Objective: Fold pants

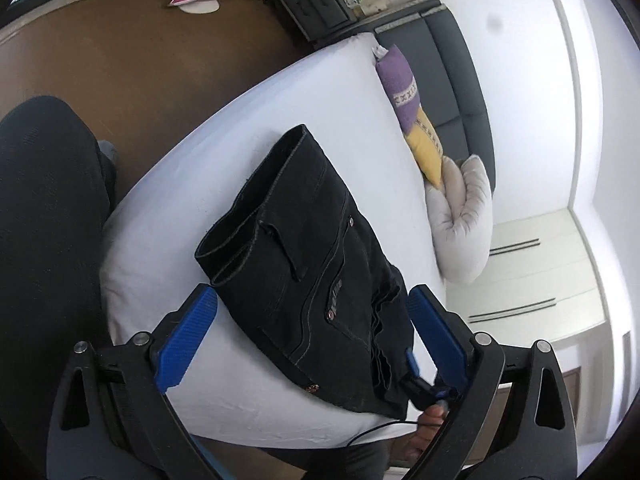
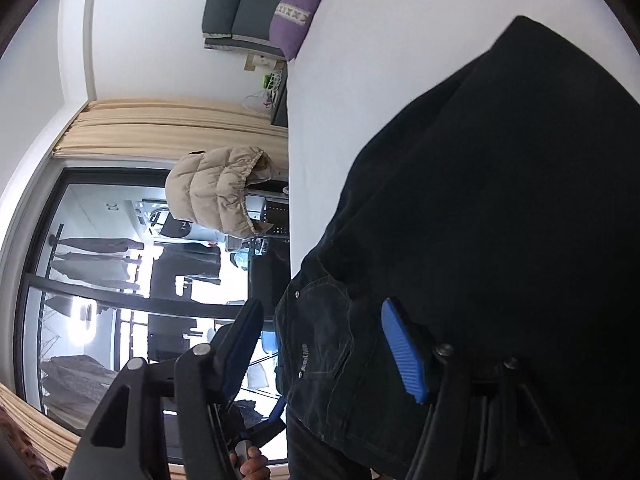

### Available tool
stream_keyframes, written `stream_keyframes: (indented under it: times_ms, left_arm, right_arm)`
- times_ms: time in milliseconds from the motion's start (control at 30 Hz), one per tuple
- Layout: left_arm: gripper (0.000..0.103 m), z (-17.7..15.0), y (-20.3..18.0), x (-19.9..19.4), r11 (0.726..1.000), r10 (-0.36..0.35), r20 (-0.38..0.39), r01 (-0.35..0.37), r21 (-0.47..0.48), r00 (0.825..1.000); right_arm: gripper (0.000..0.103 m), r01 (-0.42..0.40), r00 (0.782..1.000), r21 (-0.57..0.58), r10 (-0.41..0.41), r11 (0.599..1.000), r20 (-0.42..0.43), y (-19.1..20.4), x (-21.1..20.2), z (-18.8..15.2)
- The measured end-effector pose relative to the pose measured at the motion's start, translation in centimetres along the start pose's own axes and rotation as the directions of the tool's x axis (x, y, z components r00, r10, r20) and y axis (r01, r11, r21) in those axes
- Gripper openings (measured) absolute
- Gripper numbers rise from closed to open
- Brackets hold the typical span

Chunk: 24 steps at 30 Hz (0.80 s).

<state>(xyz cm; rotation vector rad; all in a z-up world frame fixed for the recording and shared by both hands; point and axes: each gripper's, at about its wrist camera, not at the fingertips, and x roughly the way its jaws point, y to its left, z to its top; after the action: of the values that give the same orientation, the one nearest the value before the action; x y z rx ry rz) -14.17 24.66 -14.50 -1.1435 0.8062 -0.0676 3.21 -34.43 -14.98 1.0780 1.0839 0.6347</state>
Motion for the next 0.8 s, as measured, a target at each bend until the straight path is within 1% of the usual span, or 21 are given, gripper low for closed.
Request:
stream_keyframes:
  times_ms: [33, 100, 133, 167, 233, 267, 300, 333, 367, 400, 433, 467, 500, 567, 600, 667, 733, 800]
  left_arm:
    - [0.097, -0.2, 0.6, 0.2, 1.000, 0.000, -0.007, 0.000, -0.017, 1.000]
    - [0.097, -0.2, 1.5, 1.5, 0.997, -0.016, -0.035, 0.013, -0.080, 0.999]
    - [0.096, -0.1, 2.2, 2.0, 0.994, -0.023, -0.053, 0.017, -0.107, 0.998]
    - [0.095, -0.2, 2.8, 2.7, 0.991, -0.023, -0.062, 0.015, -0.131, 0.998]
    - [0.095, -0.1, 3.1, 3.2, 0.991, -0.026, -0.052, 0.019, -0.132, 0.998]
    - [0.093, 0.0, 3.0, 3.3, 0.992, -0.027, -0.046, 0.021, -0.124, 0.999]
    - [0.087, 0.1, 2.9, 3.6, 0.993, -0.031, -0.038, 0.026, -0.114, 0.999]
    - [0.082, 0.3, 2.8, 3.9, 0.993, -0.035, -0.035, 0.031, -0.112, 0.999]
    - [0.076, 0.4, 3.0, 4.4, 0.991, -0.041, -0.038, 0.036, -0.126, 0.998]
    - [0.074, 0.5, 3.2, 4.7, 0.989, -0.045, -0.038, 0.039, -0.144, 0.998]
    - [0.069, 0.7, 3.3, 5.1, 0.987, -0.050, -0.037, 0.044, -0.157, 0.998]
    - [0.061, 0.9, 3.4, 5.3, 0.984, -0.057, -0.038, 0.049, -0.172, 0.998]
    - [0.056, 1.0, 3.4, 5.5, 0.981, -0.064, -0.040, 0.056, -0.184, 0.997]
    - [0.034, 1.3, 3.6, 6.3, 0.972, -0.091, -0.057, 0.076, -0.220, 0.994]
    - [0.027, 1.3, 3.6, 6.7, 0.970, -0.099, -0.067, 0.081, -0.230, 0.993]
    - [0.022, 1.5, 3.3, 7.2, 0.972, -0.105, -0.071, 0.087, -0.220, 0.992]
    - [0.018, 1.9, 2.2, 7.1, 0.982, -0.101, -0.067, 0.089, -0.168, 0.993]
    - [0.017, 2.3, 0.8, 6.8, 0.989, -0.103, -0.060, 0.096, -0.113, 0.993]
  right_arm:
    - [0.066, 0.012, 1.000, 0.008, -0.012, 1.000, -0.008, -0.3, 0.3, -0.1]
    - [0.059, 0.031, 0.999, 0.028, -0.030, 0.999, -0.021, -1.0, 1.0, -0.4]
    - [0.051, 0.032, 0.999, 0.033, -0.031, 0.999, -0.026, -1.3, 1.1, -0.5]
    - [0.048, 0.035, 0.999, 0.041, -0.033, 0.999, -0.032, -1.7, 1.3, -0.6]
    - [0.045, 0.044, 0.998, 0.047, -0.043, 0.998, -0.037, -1.9, 1.3, -0.7]
    - [0.045, 0.044, 0.998, 0.049, -0.042, 0.998, -0.041, -1.7, 1.2, -0.7]
    - [0.046, 0.043, 0.998, 0.046, -0.041, 0.998, -0.045, -1.6, 1.2, -0.7]
    - [0.047, 0.043, 0.998, 0.039, -0.041, 0.998, -0.050, -1.3, 1.2, -0.7]
    - [0.047, 0.042, 0.998, 0.027, -0.041, 0.999, -0.056, -0.8, 1.3, -0.7]
    - [0.047, 0.045, 0.997, 0.019, -0.044, 0.999, -0.061, -0.5, 1.5, -0.6]
    - [0.047, 0.045, 0.997, 0.013, -0.044, 0.999, -0.067, -0.1, 1.6, -0.5]
    - [0.047, 0.043, 0.996, 0.004, -0.043, 0.999, -0.074, 0.3, 1.8, -0.4]
    - [0.047, 0.046, 0.995, -0.012, -0.047, 0.999, -0.084, 0.9, 2.0, -0.4]
    - [0.047, 0.062, 0.992, -0.040, -0.066, 0.997, -0.110, 1.8, 2.7, -0.2]
    - [0.047, 0.076, 0.988, -0.058, -0.083, 0.995, -0.128, 2.4, 3.3, -0.1]
    - [0.045, 0.108, 0.980, -0.086, -0.121, 0.990, -0.157, 3.2, 4.4, 0.1]
    - [0.038, 0.140, 0.970, -0.122, -0.160, 0.983, -0.183, 3.9, 5.7, 0.4]
    - [0.038, 0.170, 0.957, -0.153, -0.200, 0.974, -0.210, 4.3, 7.1, 0.6]
